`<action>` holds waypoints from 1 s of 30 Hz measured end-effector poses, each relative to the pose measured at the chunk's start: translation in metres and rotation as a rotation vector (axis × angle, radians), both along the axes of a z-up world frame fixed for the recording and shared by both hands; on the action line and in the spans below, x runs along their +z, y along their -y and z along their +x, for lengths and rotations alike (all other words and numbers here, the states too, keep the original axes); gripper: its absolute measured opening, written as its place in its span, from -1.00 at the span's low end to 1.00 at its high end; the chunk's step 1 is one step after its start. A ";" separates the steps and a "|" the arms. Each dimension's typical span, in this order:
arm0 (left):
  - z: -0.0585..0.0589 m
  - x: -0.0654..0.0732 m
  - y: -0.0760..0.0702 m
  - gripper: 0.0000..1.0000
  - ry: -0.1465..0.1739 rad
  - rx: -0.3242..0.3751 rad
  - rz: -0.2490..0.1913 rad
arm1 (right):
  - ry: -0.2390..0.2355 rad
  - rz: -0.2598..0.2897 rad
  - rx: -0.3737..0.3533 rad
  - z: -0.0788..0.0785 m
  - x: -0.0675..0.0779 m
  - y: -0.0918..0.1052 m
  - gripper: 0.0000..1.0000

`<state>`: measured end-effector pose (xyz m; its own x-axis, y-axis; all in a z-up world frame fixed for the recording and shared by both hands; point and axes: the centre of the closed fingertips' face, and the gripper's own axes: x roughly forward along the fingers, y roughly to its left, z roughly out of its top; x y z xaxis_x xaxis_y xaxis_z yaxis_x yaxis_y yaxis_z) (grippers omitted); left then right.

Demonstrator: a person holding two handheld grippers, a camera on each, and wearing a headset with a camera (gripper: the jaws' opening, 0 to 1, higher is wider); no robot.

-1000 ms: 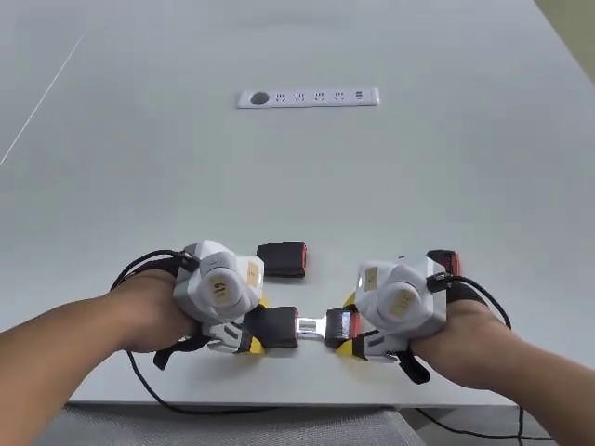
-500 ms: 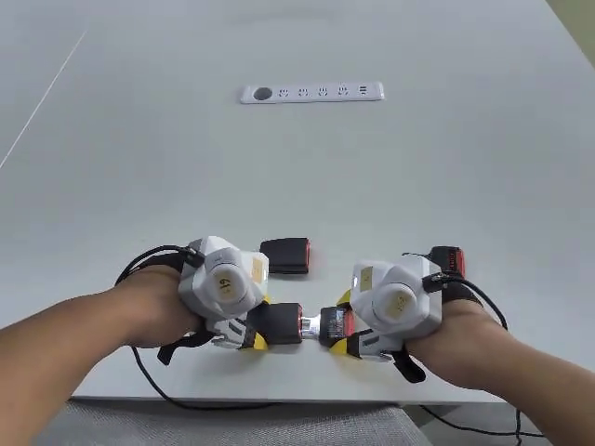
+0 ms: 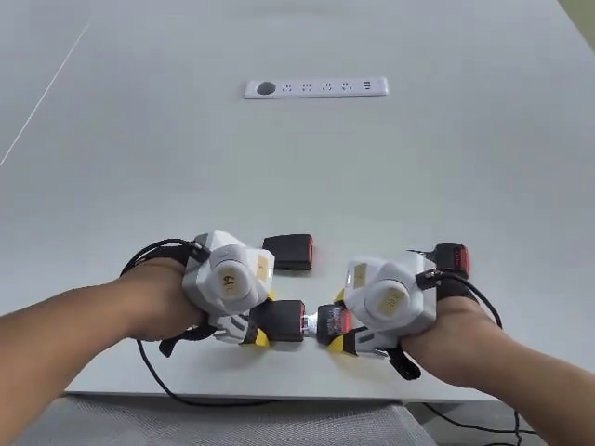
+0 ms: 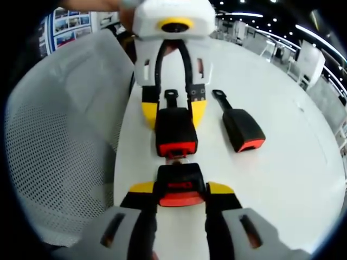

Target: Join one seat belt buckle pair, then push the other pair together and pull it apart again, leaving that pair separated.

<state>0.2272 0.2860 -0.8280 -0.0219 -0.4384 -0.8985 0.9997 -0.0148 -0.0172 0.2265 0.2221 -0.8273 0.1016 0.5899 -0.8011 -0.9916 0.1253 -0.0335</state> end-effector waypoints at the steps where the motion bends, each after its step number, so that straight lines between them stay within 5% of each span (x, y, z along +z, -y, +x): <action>1: 0.000 0.000 0.000 -0.36 0.002 -0.005 0.002 | 0.001 0.002 0.001 0.000 0.000 -0.002 -0.37; 20: 0.000 0.001 0.001 -0.36 0.011 -0.018 0.010 | 0.003 0.006 0.006 0.001 0.000 -0.008 -0.37; 30: 0.000 0.001 -0.001 -0.37 -0.002 0.003 -0.029 | 0.019 -0.007 0.041 -0.001 0.000 -0.004 -0.37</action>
